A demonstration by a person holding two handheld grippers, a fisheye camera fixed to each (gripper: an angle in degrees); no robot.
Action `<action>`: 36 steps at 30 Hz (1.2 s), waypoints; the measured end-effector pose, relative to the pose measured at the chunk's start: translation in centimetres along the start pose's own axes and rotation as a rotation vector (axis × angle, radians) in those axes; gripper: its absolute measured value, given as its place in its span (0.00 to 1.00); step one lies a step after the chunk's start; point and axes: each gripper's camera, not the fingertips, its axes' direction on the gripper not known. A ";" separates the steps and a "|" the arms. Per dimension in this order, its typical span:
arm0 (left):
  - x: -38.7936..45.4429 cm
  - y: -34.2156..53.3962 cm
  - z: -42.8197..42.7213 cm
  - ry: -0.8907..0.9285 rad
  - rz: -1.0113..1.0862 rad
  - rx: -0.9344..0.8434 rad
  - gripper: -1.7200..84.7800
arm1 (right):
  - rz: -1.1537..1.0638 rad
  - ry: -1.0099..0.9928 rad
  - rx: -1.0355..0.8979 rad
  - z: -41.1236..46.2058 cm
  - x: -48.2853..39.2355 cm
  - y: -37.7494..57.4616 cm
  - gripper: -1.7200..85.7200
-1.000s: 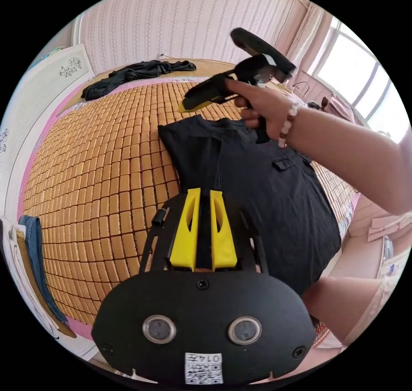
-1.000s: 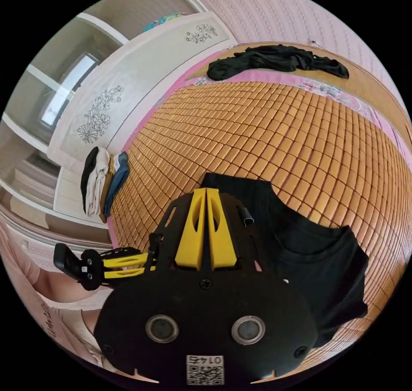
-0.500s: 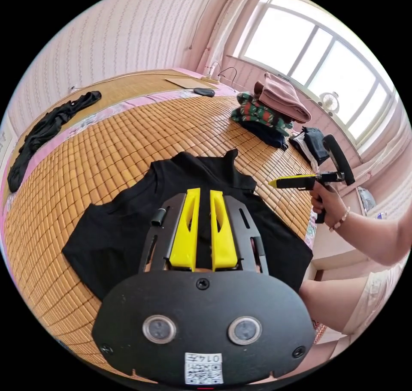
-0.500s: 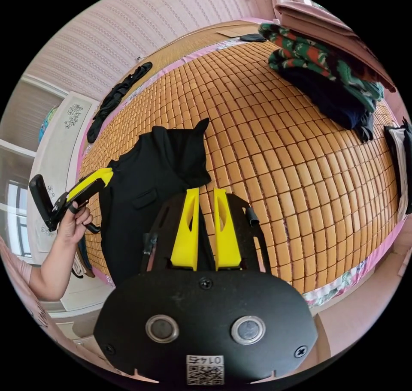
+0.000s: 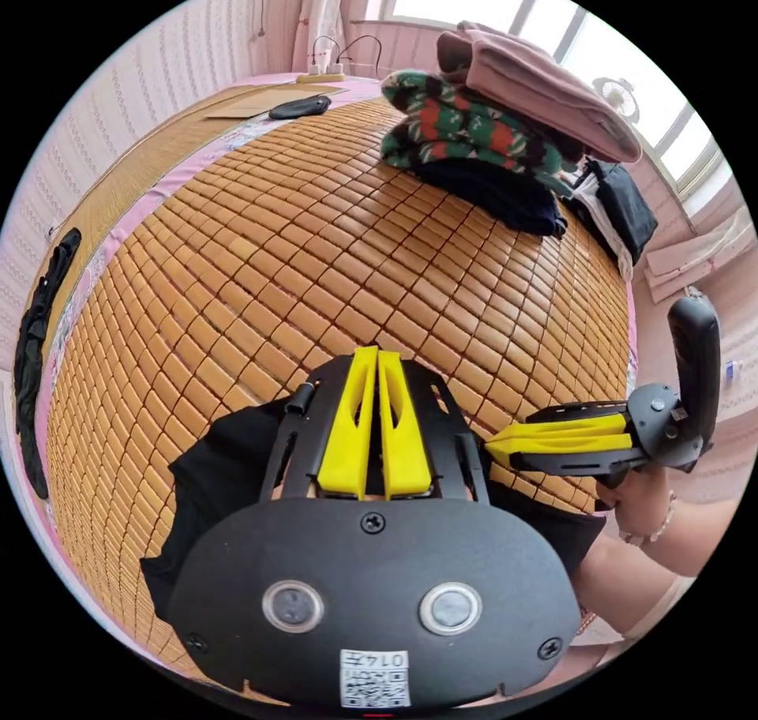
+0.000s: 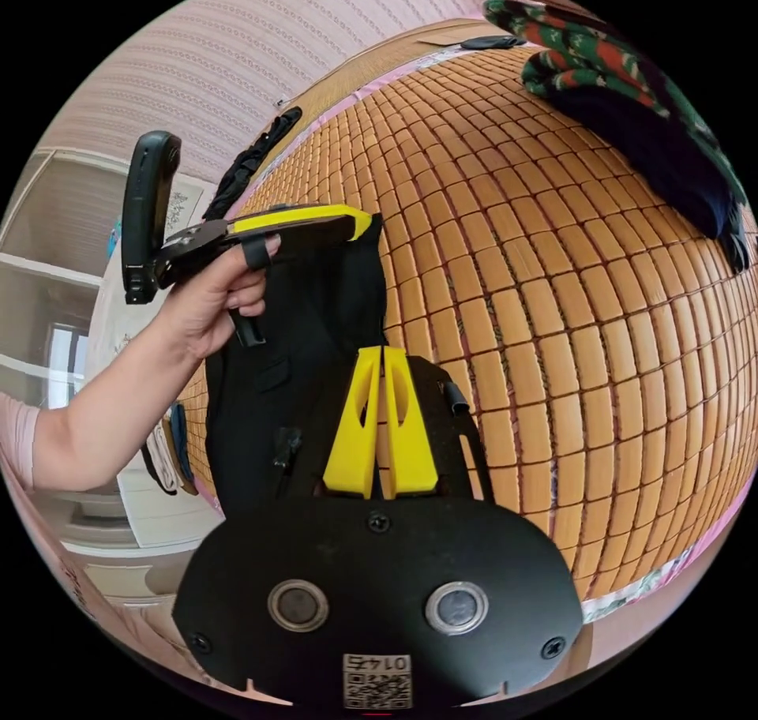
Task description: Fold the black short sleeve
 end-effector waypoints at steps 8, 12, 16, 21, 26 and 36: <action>-2.5 16.8 -11.4 -0.060 -0.116 0.275 0.01 | -0.241 -0.032 0.128 -5.6 -7.3 4.7 0.02; -3.1 18.4 -7.6 -0.004 -0.141 0.169 0.02 | -0.152 0.020 0.104 -4.8 -7.0 5.1 0.02; 0.3 12.8 -3.4 0.037 -0.009 0.167 0.07 | 0.003 -0.038 0.088 -4.1 -4.7 5.0 0.02; 5.6 5.3 5.2 0.021 0.097 0.045 0.10 | 0.015 -0.028 0.073 -4.2 -5.2 5.4 0.02; 5.0 4.9 7.4 0.022 0.114 0.021 0.02 | 0.036 -0.038 0.064 -4.2 -5.2 5.1 0.02; -5.1 23.9 -8.9 -0.045 -0.230 0.247 0.03 | -0.292 -0.047 0.117 -6.5 -12.5 6.0 0.02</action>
